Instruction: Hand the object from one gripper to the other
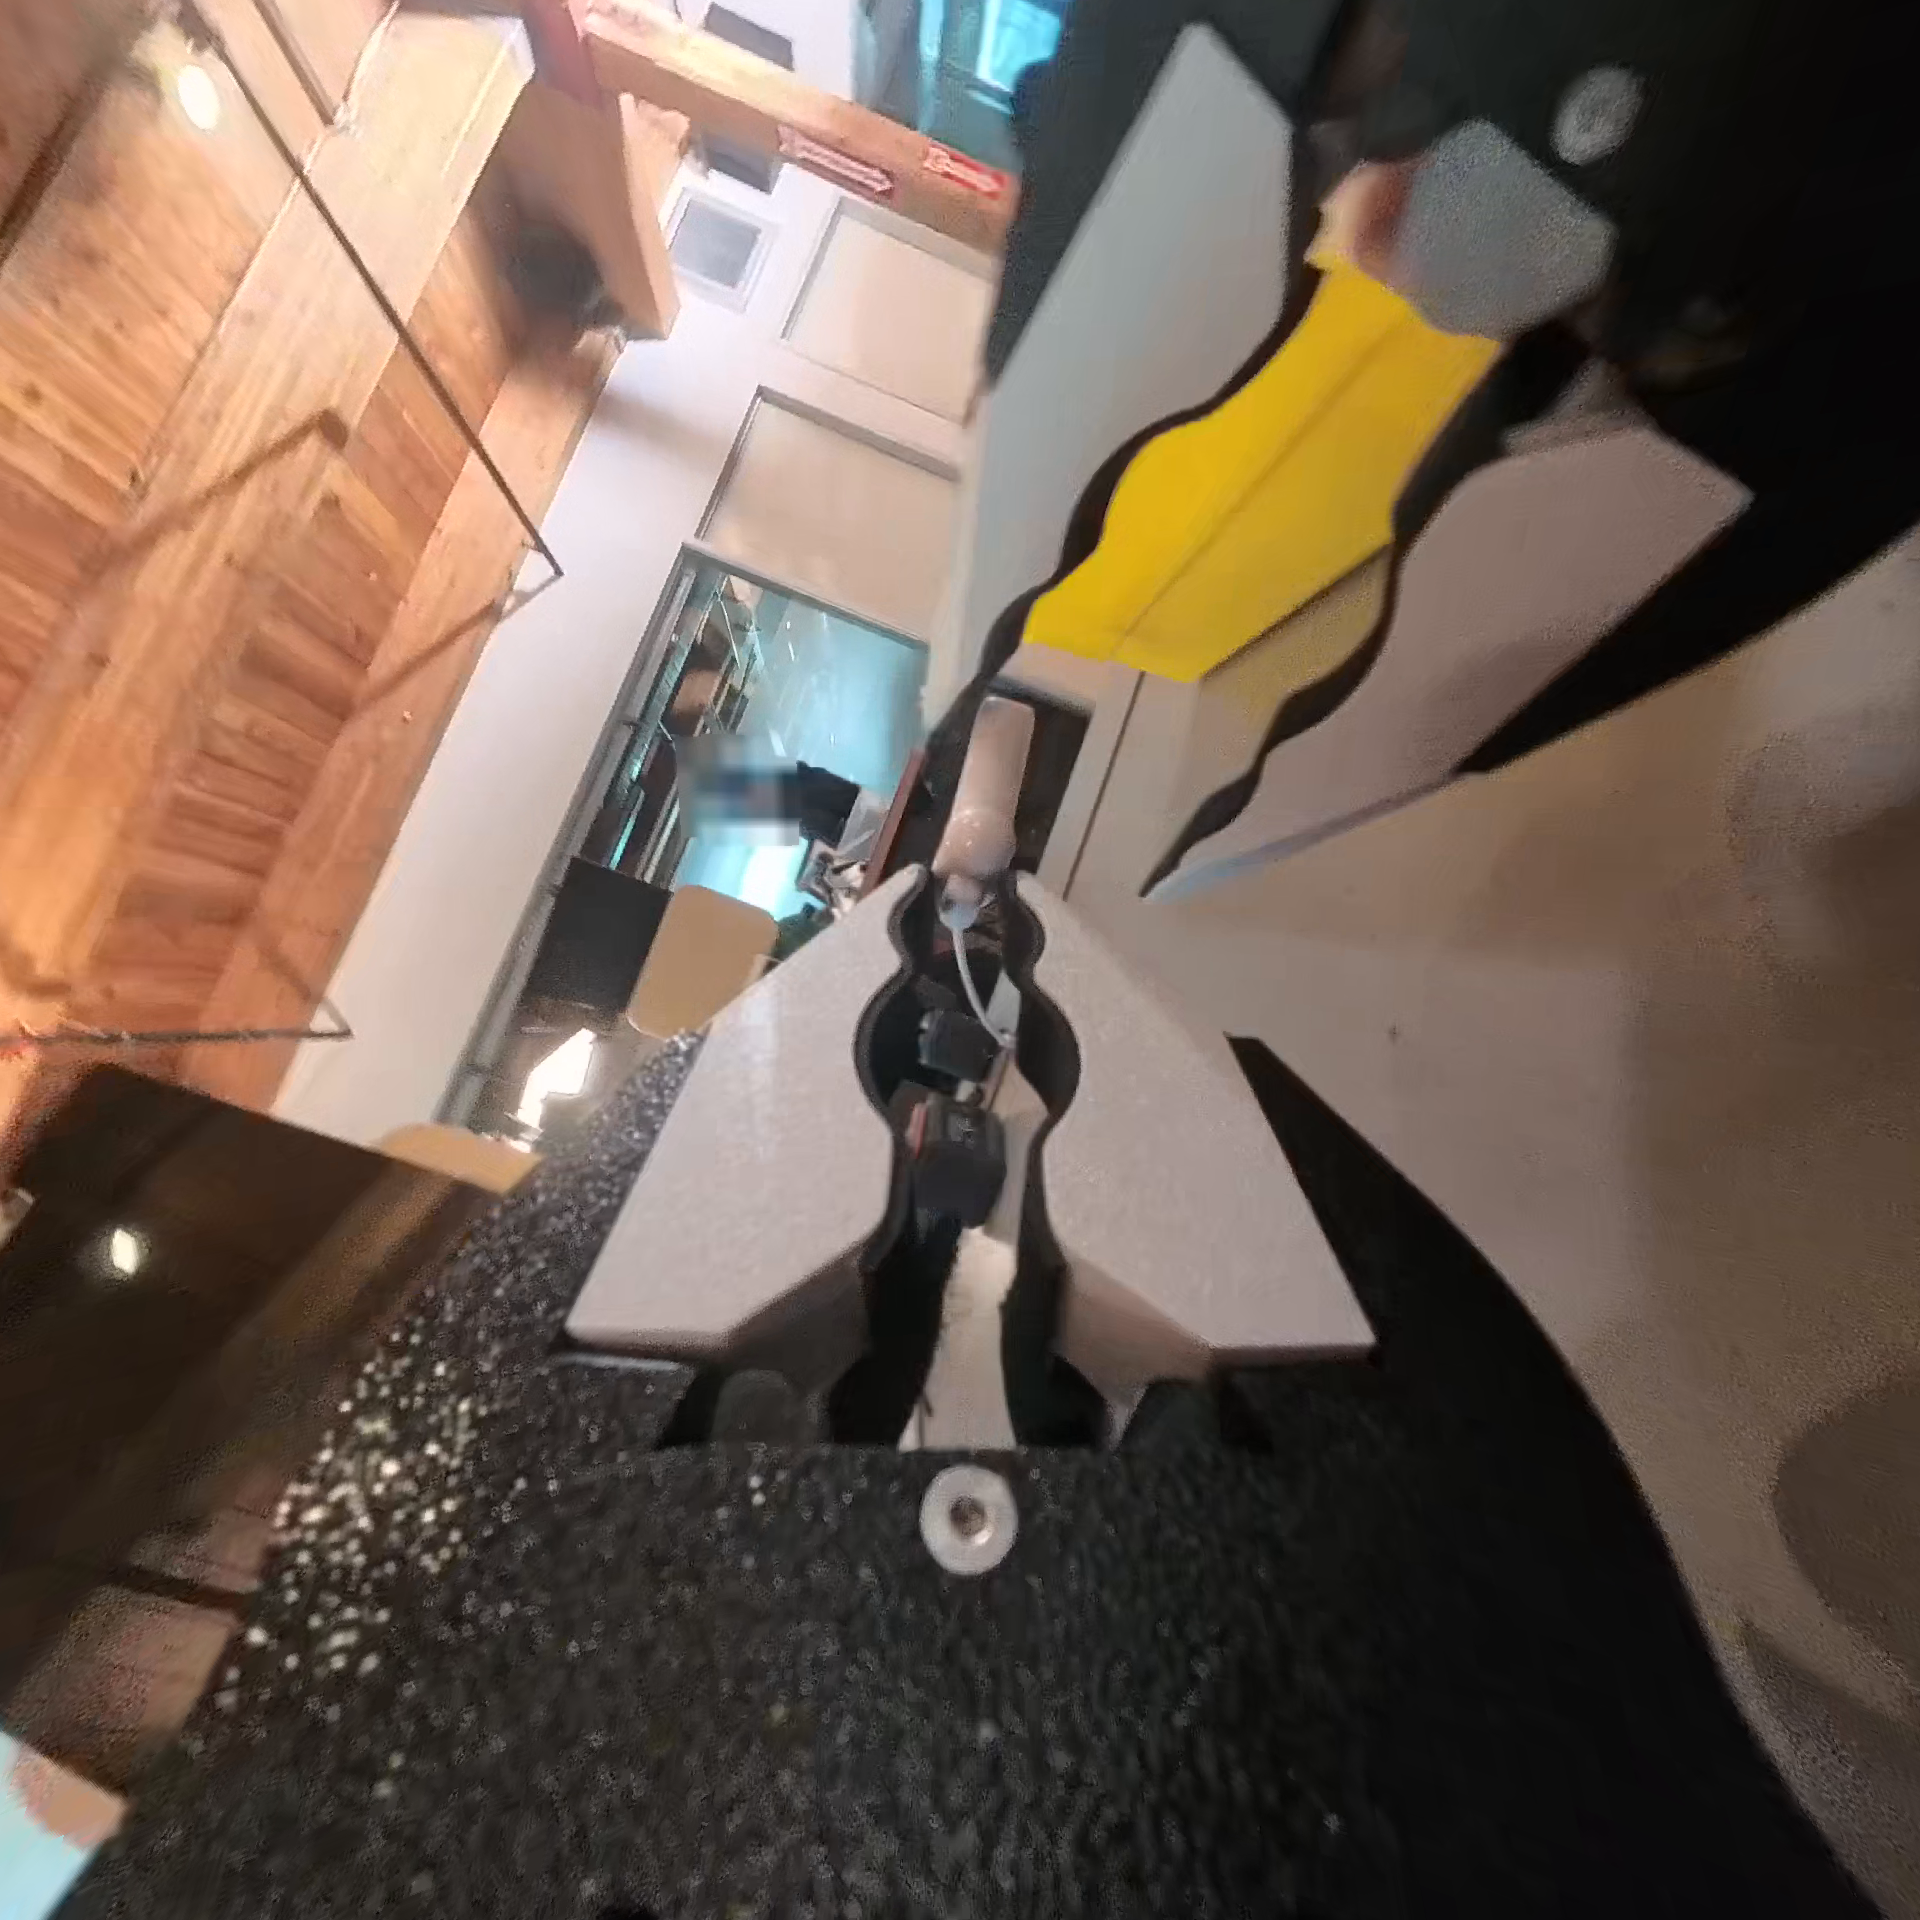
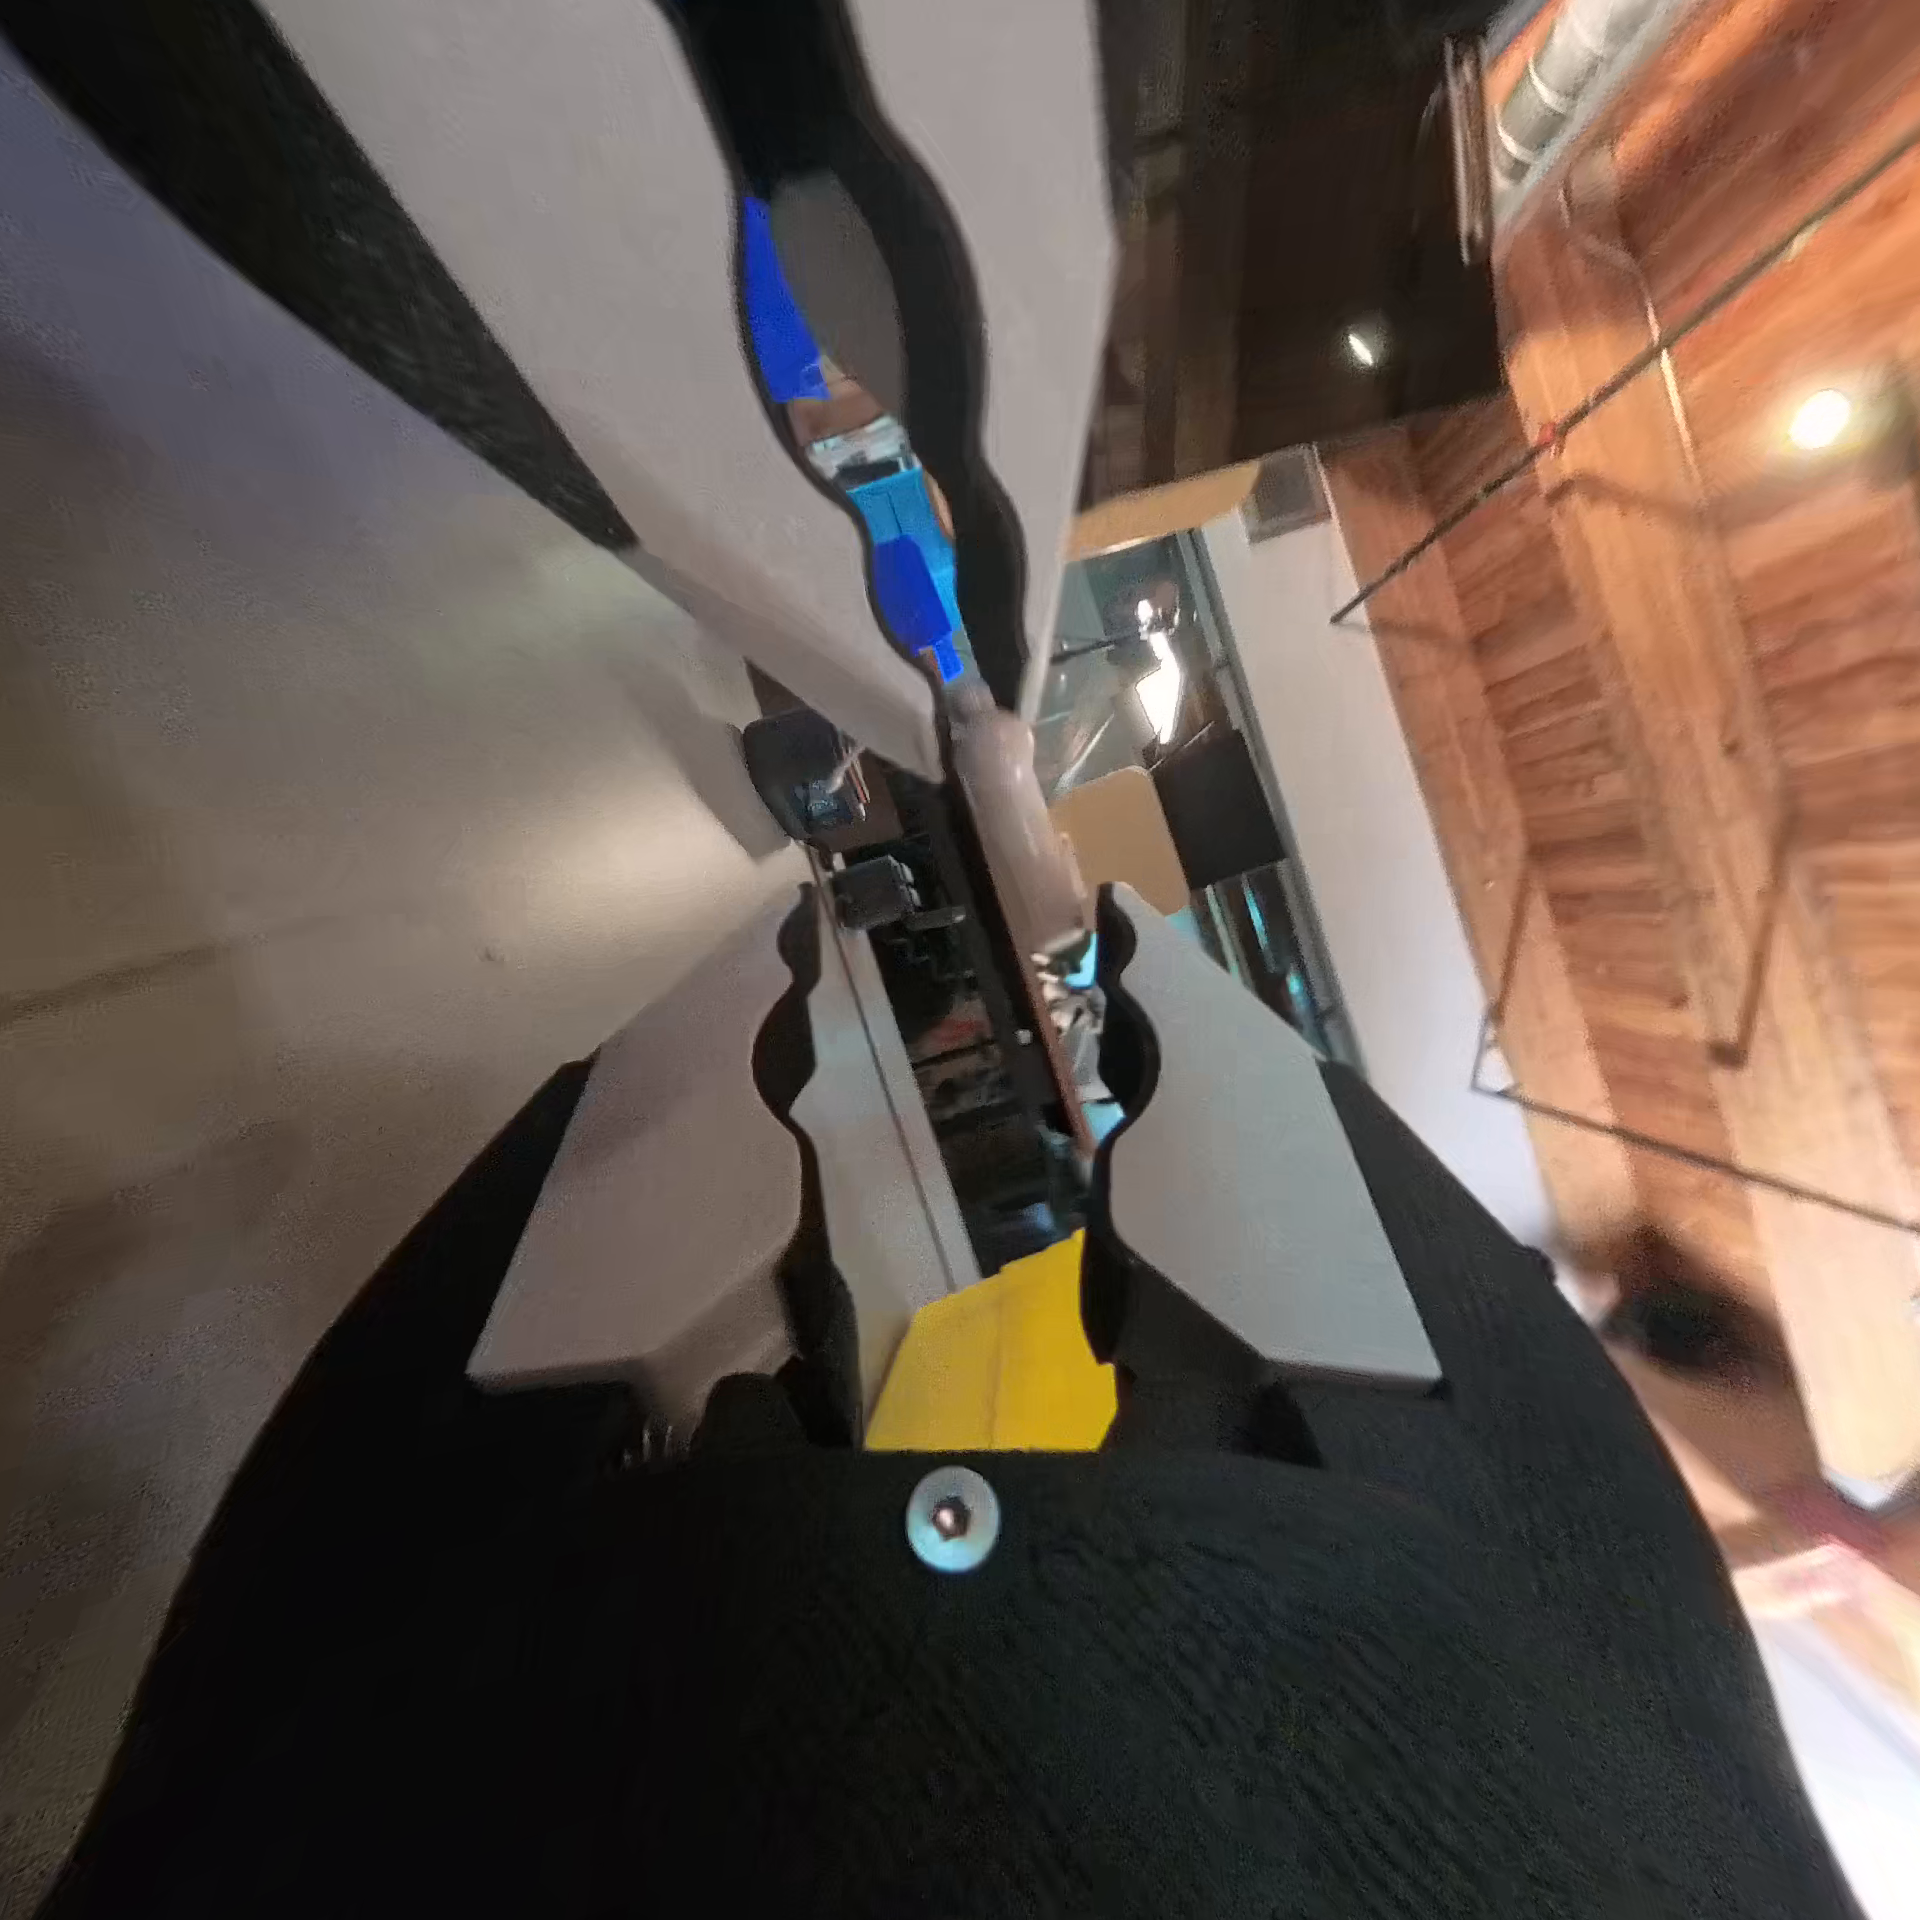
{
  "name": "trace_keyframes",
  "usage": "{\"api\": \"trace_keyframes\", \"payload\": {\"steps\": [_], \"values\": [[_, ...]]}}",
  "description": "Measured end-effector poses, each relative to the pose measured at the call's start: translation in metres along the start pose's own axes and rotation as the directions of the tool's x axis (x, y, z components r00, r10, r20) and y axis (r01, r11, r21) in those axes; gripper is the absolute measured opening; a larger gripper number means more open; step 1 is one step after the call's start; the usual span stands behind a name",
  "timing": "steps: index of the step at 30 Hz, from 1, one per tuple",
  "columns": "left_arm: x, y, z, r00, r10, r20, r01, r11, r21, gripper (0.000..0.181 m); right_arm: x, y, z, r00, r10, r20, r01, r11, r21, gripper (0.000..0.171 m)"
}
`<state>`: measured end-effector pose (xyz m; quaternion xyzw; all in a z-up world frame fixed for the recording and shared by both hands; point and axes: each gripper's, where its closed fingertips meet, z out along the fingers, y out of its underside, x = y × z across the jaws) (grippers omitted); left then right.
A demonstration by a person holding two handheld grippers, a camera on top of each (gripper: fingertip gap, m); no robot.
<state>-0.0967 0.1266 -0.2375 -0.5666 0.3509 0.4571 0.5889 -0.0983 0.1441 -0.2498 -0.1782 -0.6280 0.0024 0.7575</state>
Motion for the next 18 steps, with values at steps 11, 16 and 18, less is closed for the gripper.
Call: {"api": "trace_keyframes", "payload": {"steps": [11, 16, 18], "values": [[-0.057, -0.018, -0.023, 0.544, -0.801, -0.249, 0.826, 0.457, 0.331, 0.01, 0.018, -0.013, 0.001, 0.765, 0.635, 0.104, -0.643, 0.758, 0.109, 0.057], [-0.061, -0.02, -0.027, 0.443, -0.829, -0.34, 0.879, 0.329, 0.344, 0.01, 0.015, -0.017, 0.003, 0.759, 0.642, 0.107, -0.651, 0.752, 0.105, 0.034], [-0.058, -0.022, -0.027, 0.444, -0.823, -0.354, 0.881, 0.33, 0.339, 0.01, 0.014, -0.017, 0.005, 0.772, 0.63, 0.089, -0.636, 0.767, 0.087, 0.022]]}}
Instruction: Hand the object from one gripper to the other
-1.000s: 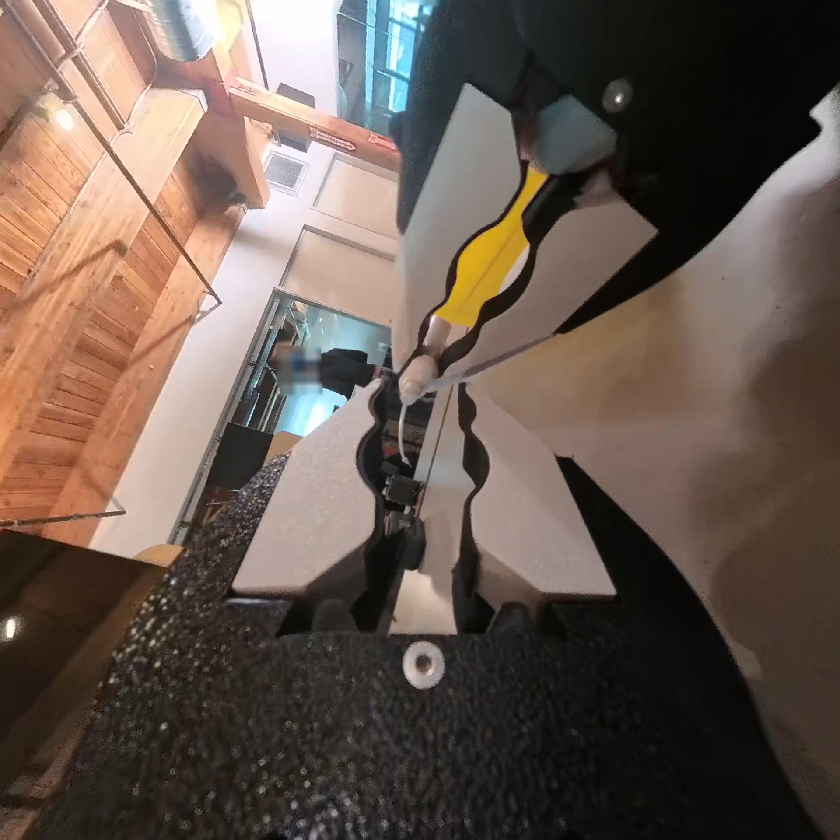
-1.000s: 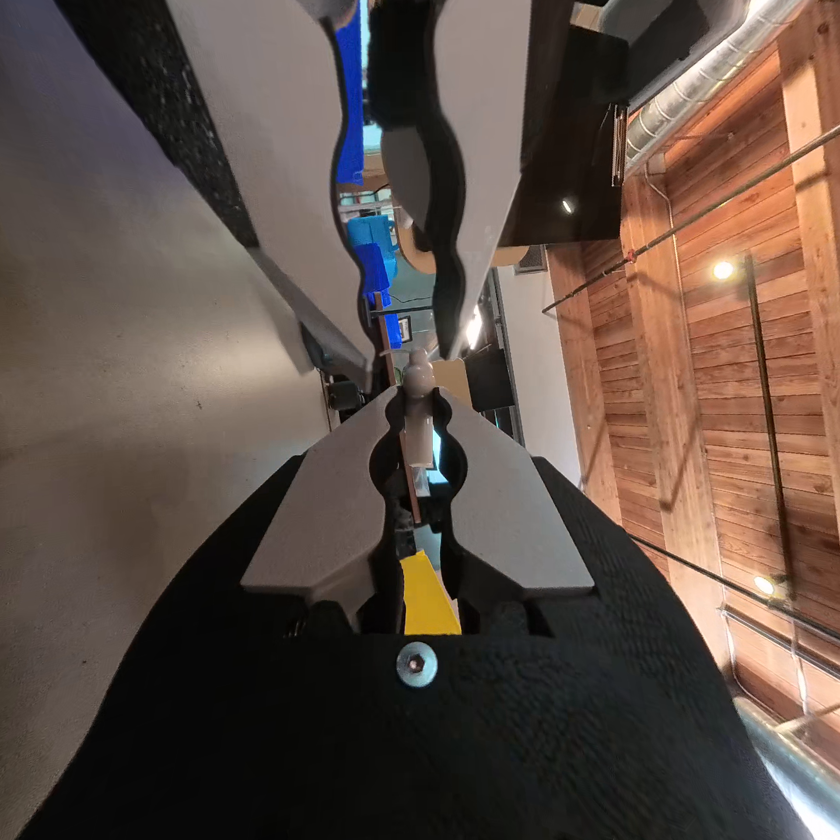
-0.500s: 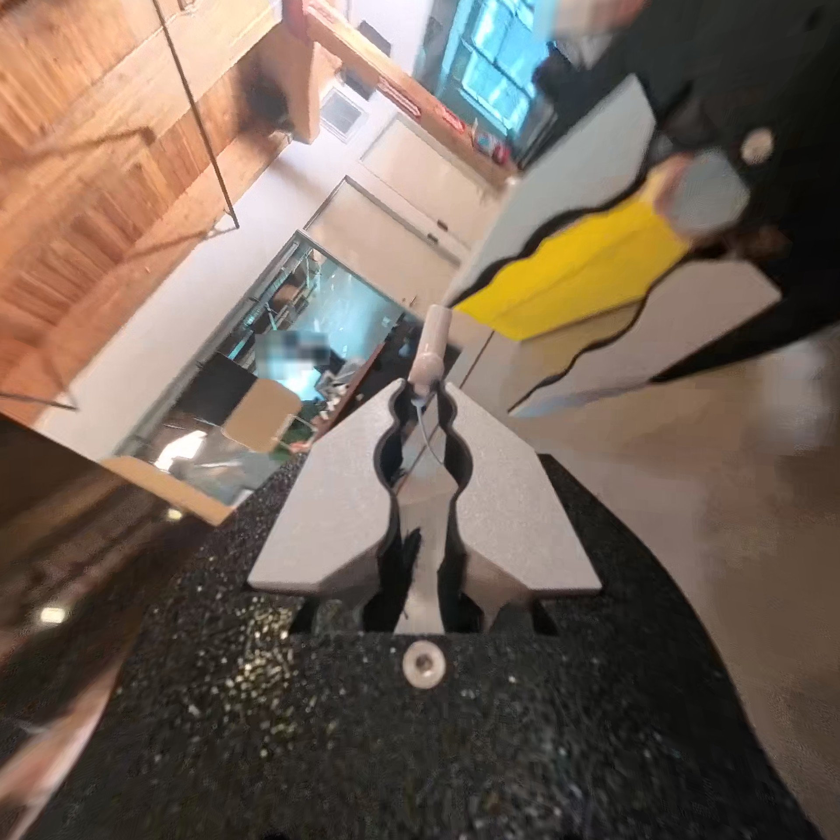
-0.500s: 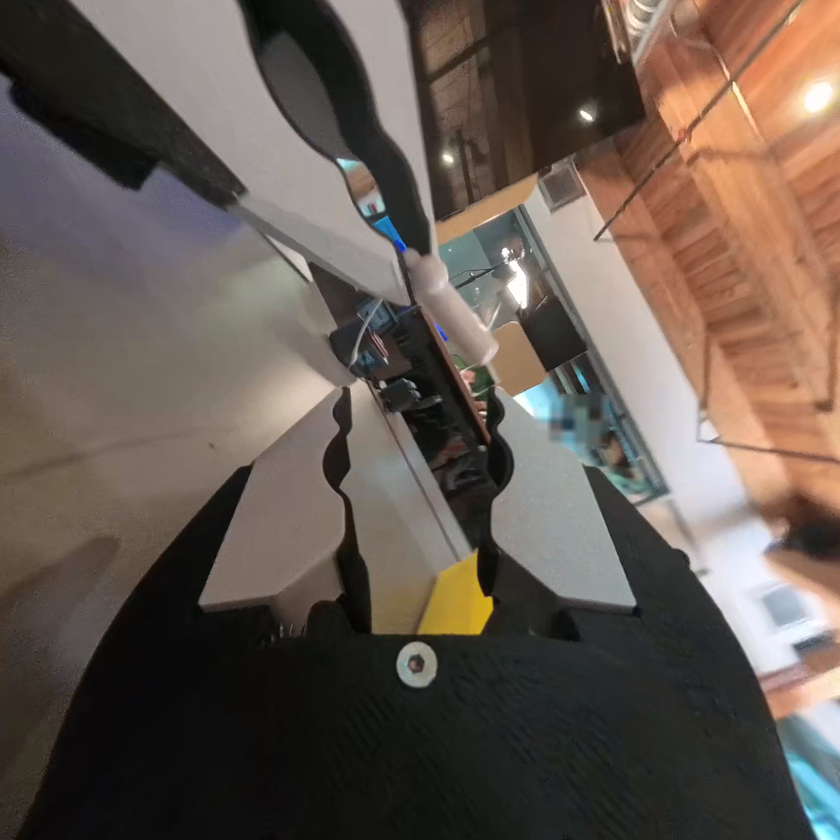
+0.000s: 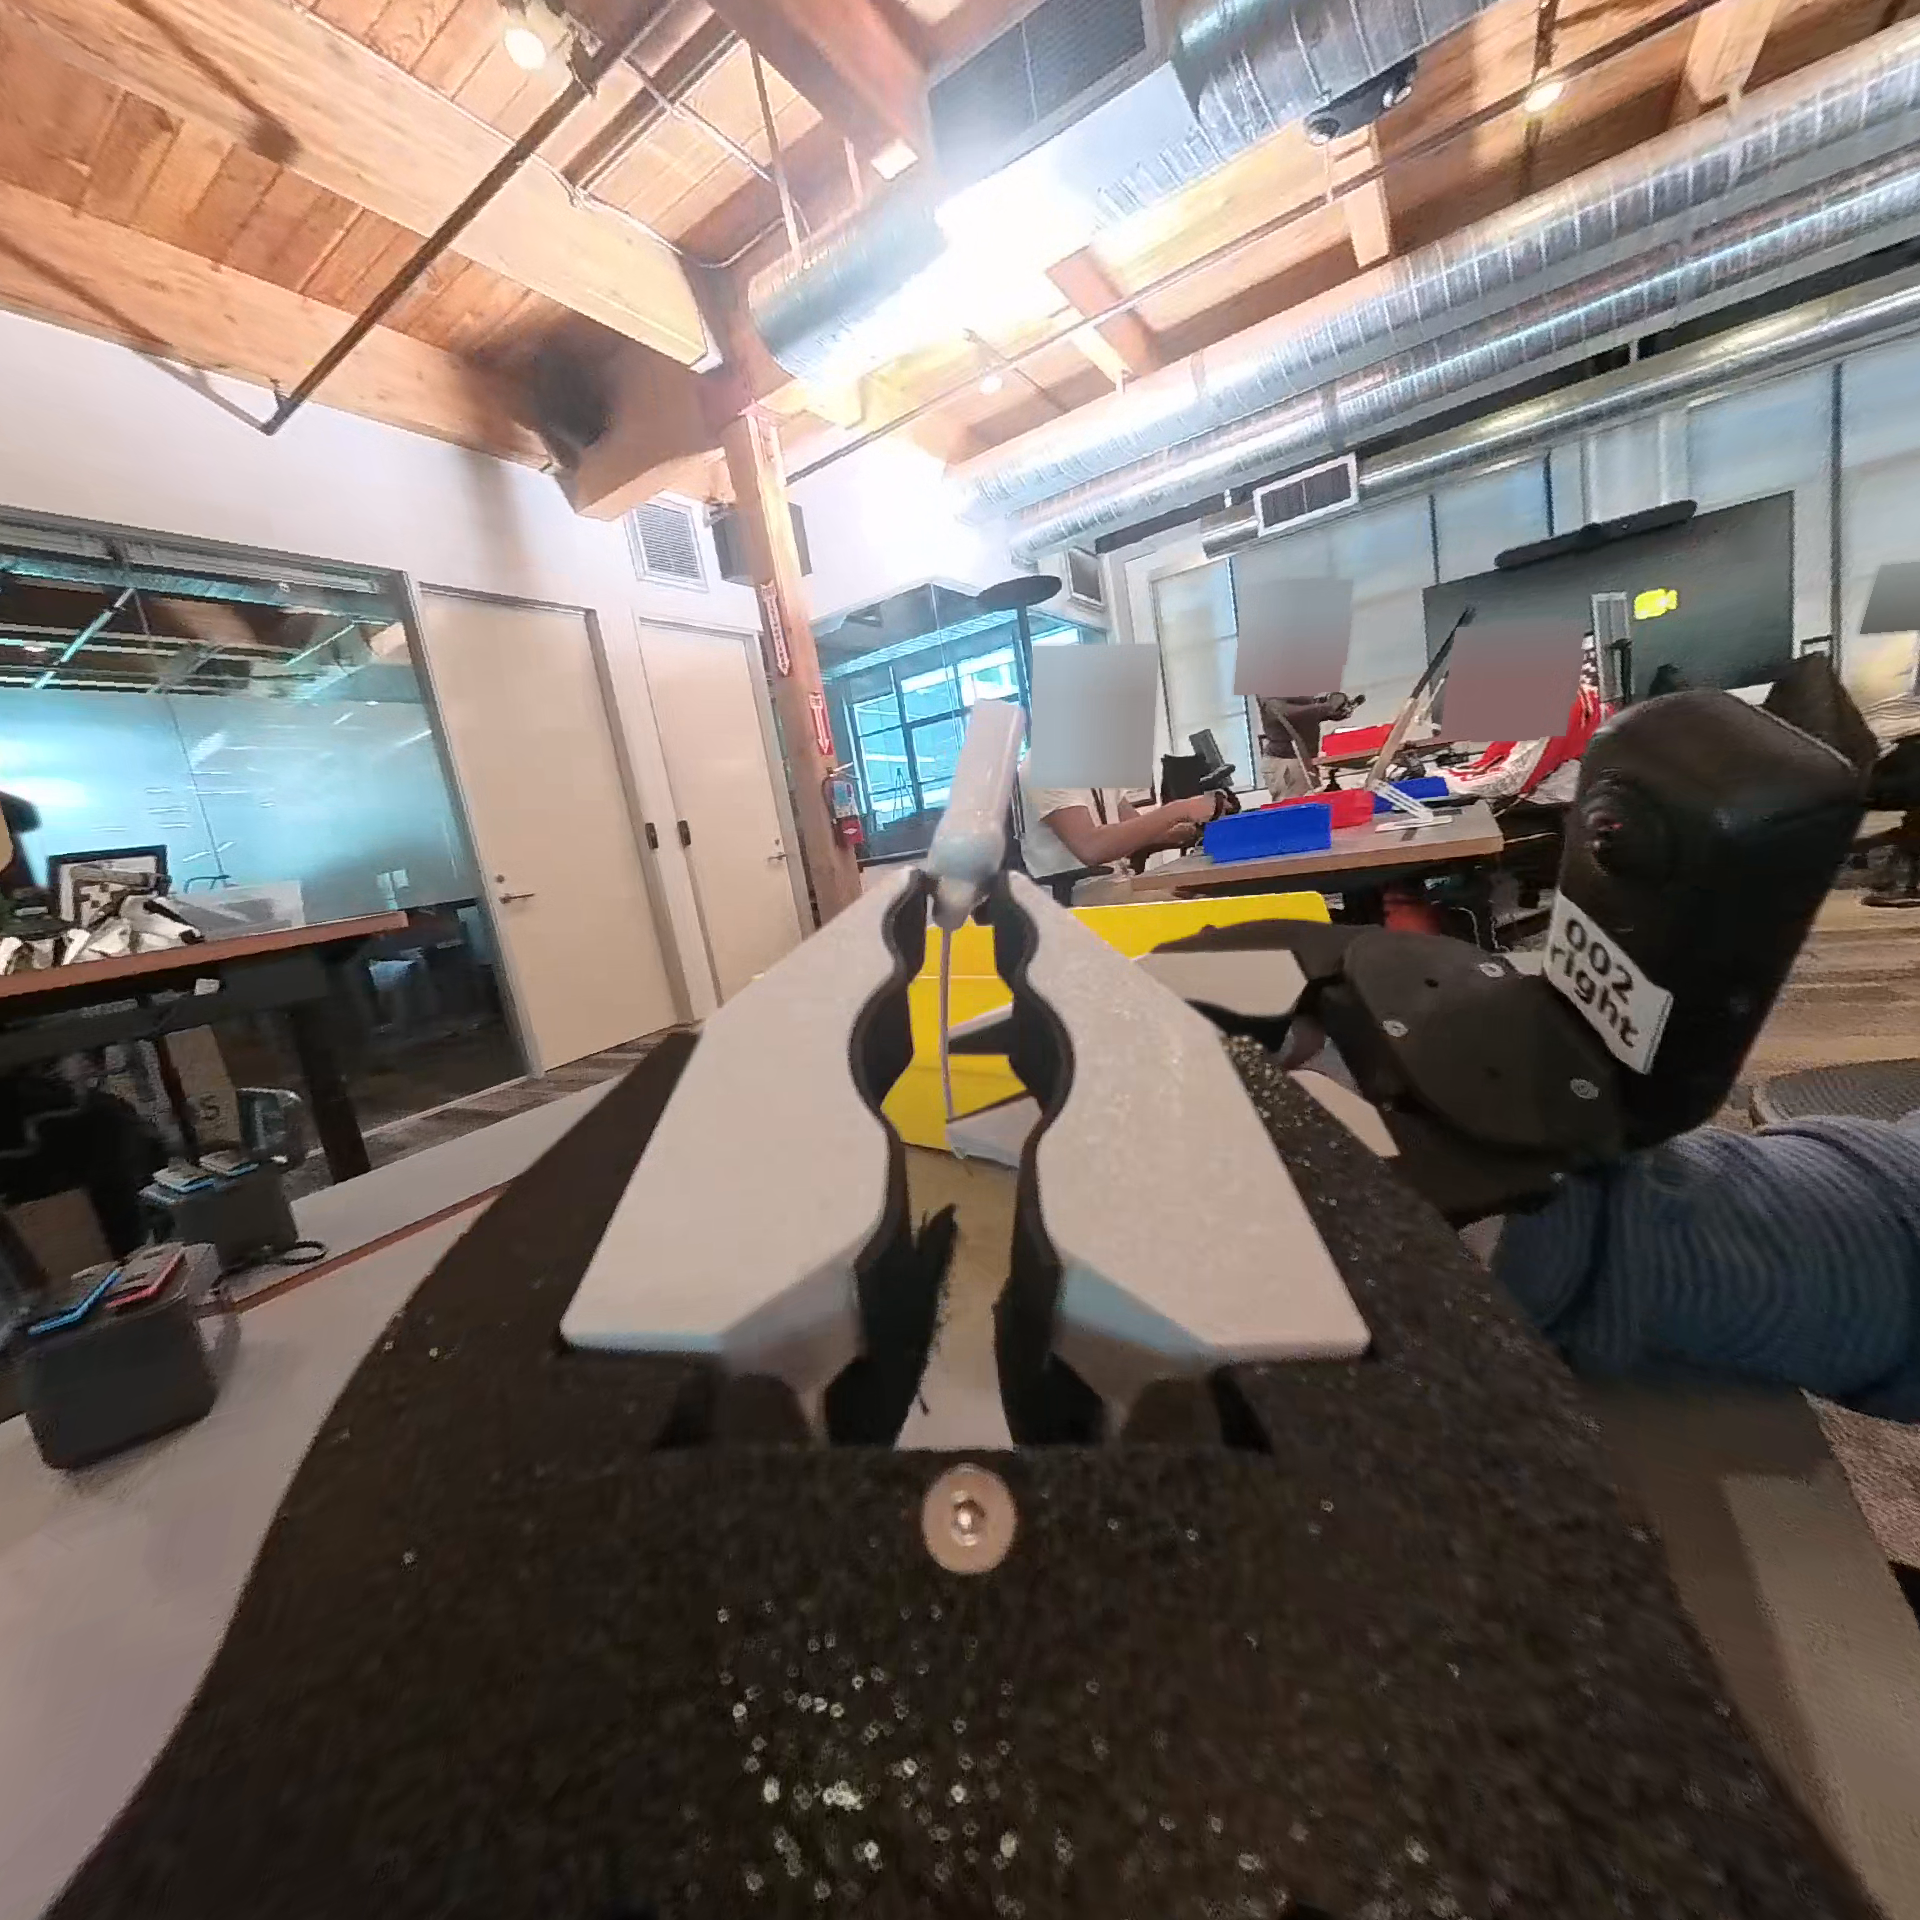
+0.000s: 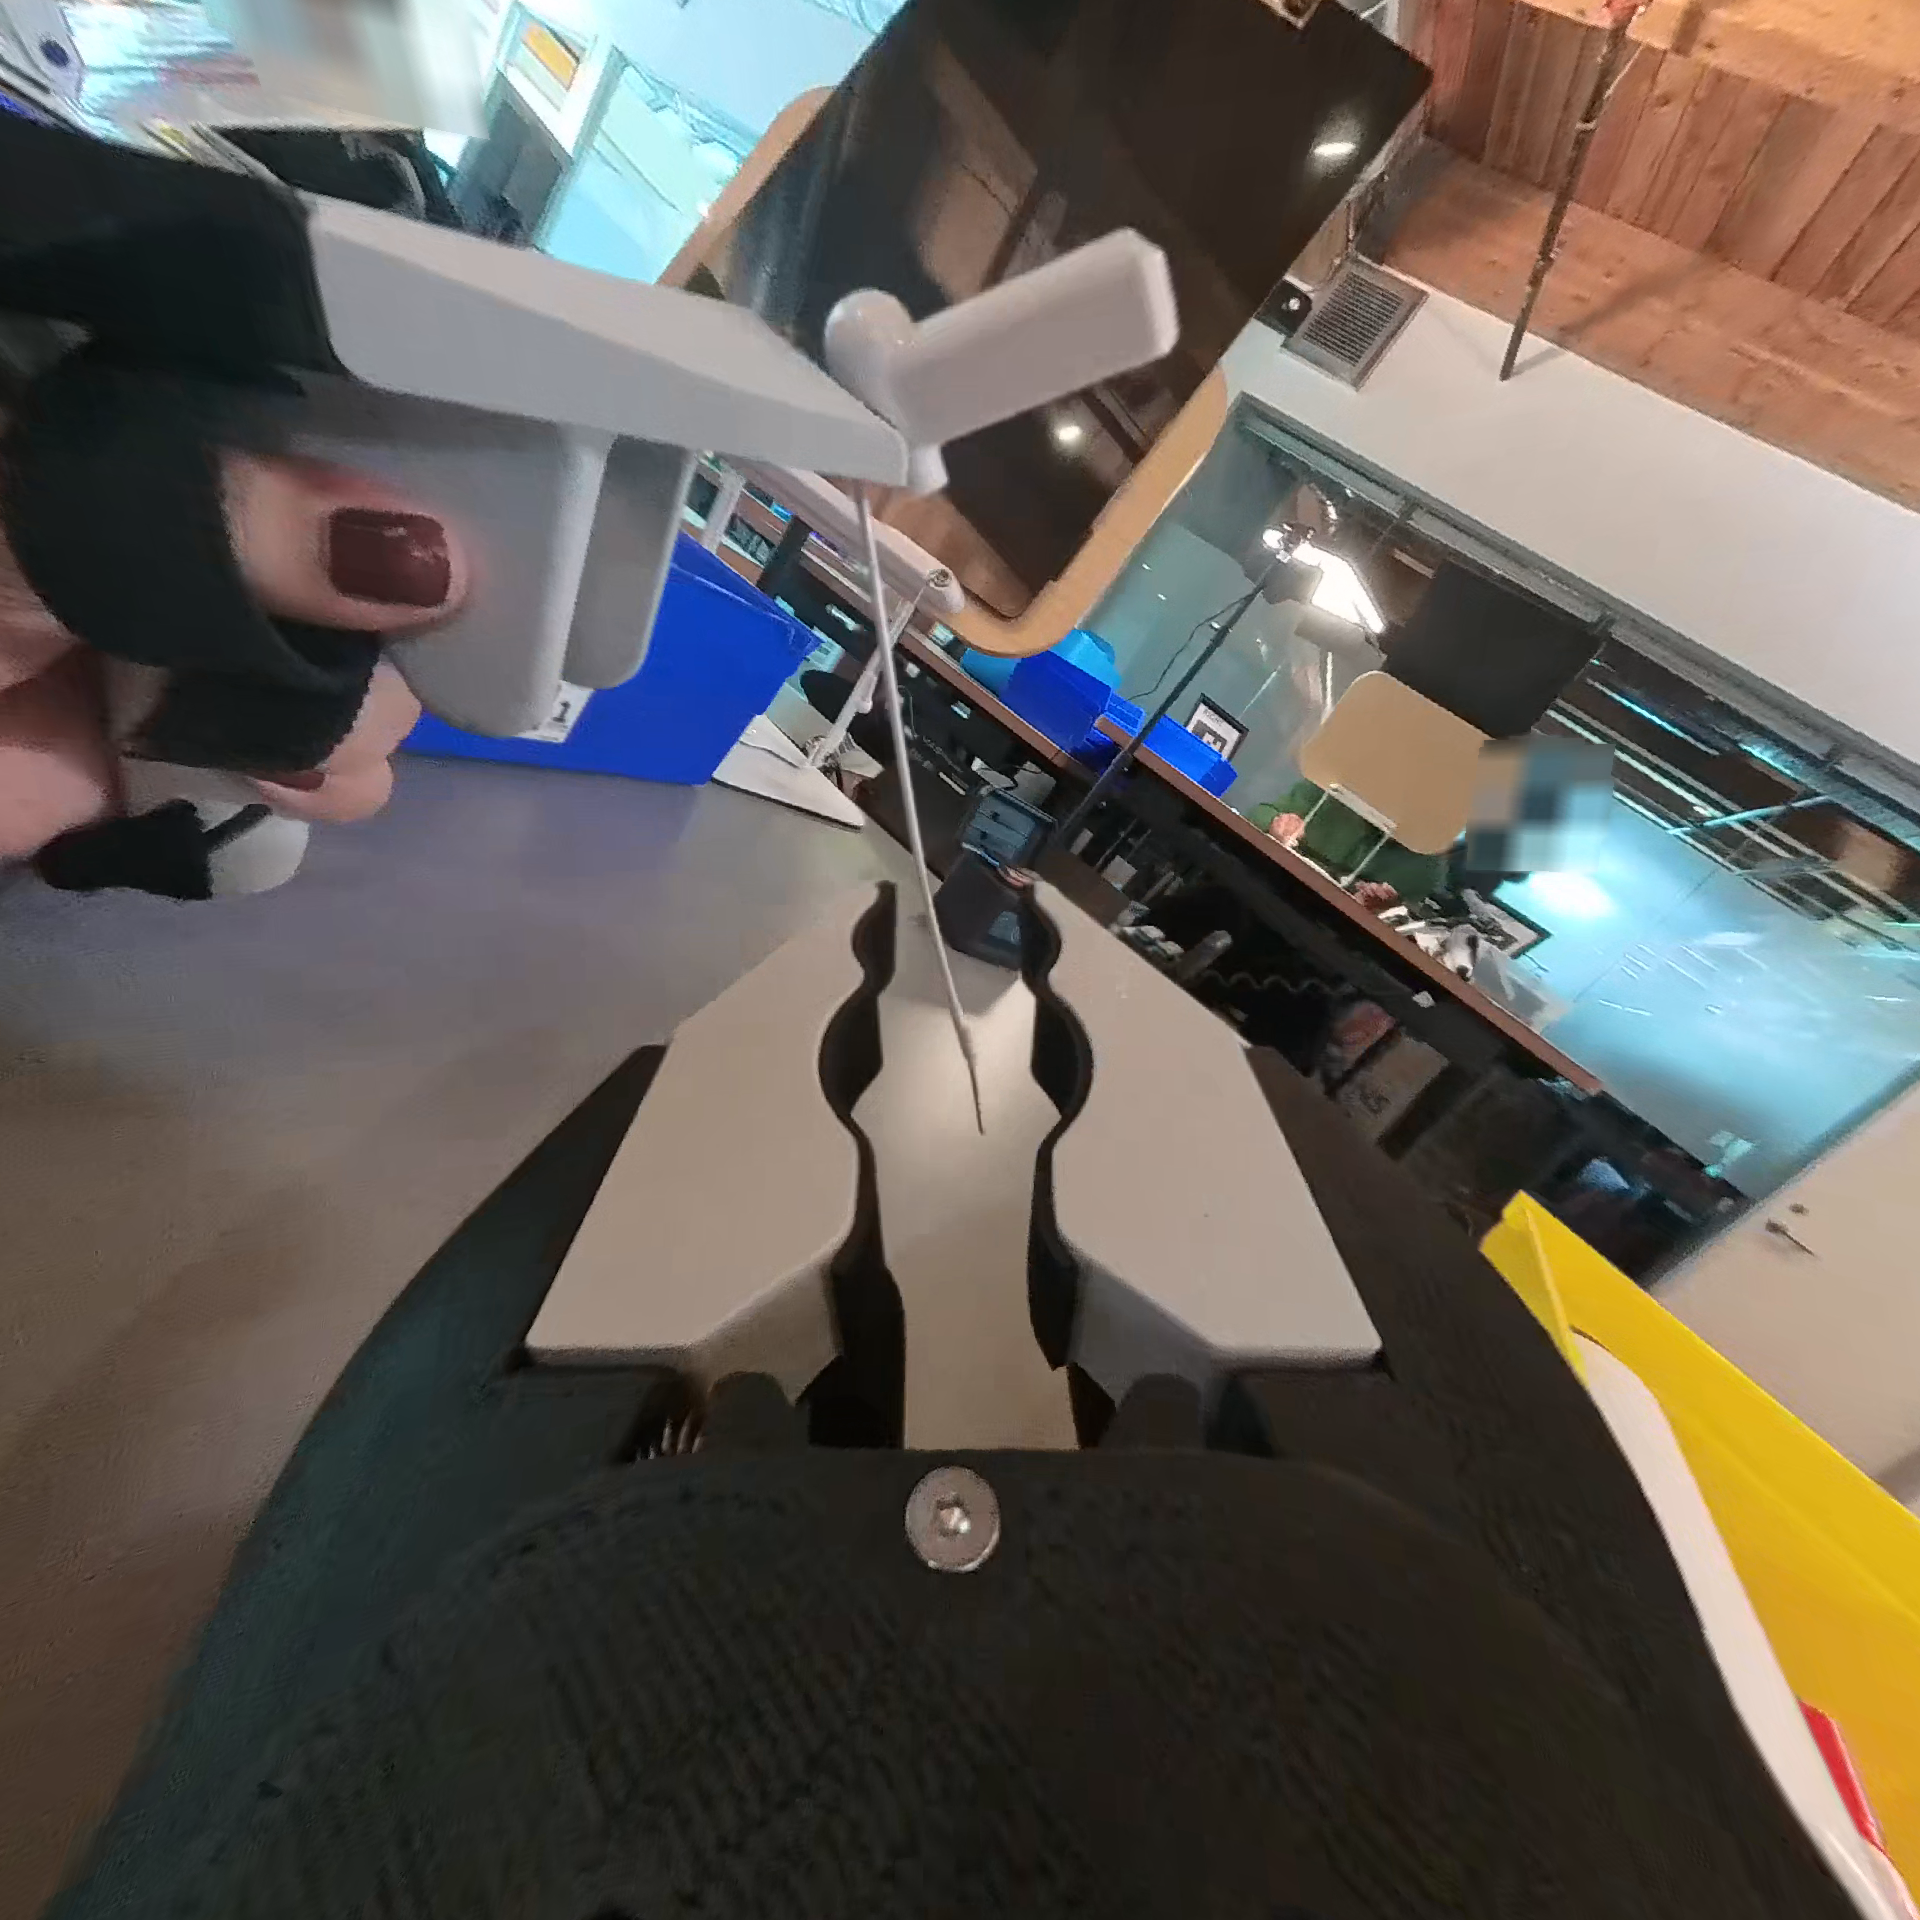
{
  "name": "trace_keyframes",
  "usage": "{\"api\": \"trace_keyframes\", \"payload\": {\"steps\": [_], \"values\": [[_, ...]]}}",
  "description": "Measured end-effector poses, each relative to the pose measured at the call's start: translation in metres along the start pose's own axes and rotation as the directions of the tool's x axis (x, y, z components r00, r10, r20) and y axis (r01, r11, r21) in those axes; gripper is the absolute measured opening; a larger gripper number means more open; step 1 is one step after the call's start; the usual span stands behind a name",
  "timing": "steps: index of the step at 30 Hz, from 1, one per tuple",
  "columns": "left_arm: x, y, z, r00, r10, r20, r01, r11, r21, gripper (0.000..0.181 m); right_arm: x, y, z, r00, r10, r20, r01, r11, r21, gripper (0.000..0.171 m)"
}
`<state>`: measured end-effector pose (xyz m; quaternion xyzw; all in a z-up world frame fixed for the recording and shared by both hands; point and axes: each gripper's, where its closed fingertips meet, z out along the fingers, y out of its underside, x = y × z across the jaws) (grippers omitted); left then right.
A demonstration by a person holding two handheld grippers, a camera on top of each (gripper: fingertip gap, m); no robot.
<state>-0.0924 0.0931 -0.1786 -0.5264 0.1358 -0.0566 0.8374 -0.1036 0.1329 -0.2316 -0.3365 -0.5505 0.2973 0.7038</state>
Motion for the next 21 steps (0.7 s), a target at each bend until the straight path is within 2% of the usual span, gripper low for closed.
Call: {"api": "trace_keyframes", "payload": {"steps": [4, 6, 10, 12, 17, 21], "values": [[0.004, 0.0, 0.0, 0.999, -0.024, -0.03, 0.024, 1.0, 0.006, 0.01, -0.003, 0.004, 0.002, 1.0, -0.022, 0.003, 0.022, 0.999, -0.026, 0.016], [0.005, 0.0, 0.0, 0.998, -0.041, -0.045, 0.042, 0.999, 0.006, 0.01, -0.001, 0.004, 0.001, 1.0, -0.029, -0.007, 0.029, 0.999, -0.029, 0.001], [0.0, 0.006, 0.001, 1.0, -0.021, -0.001, 0.021, 0.999, -0.025, 0.01, 0.005, 0.008, 0.001, 0.999, -0.037, -0.039, 0.035, 0.997, -0.063, 0.0], [-0.005, 0.008, 0.001, 0.998, 0.038, 0.05, -0.036, 0.999, -0.041, 0.011, 0.009, 0.01, 0.001, 0.997, -0.046, -0.061, 0.04, 0.996, -0.084, 0.0], [-0.022, 0.014, -0.001, 0.942, 0.266, 0.206, -0.238, 0.959, -0.151, 0.058, 0.02, 0.019, 0.0, 0.991, -0.07, -0.119, 0.052, 0.989, -0.142, 0.0], [-0.009, 0.017, 0.002, 0.922, 0.356, 0.149, -0.33, 0.928, -0.174, 0.065, 0.029, 0.024, -0.002, 0.975, -0.139, -0.173, 0.104, 0.975, -0.196, 0.0]]}}
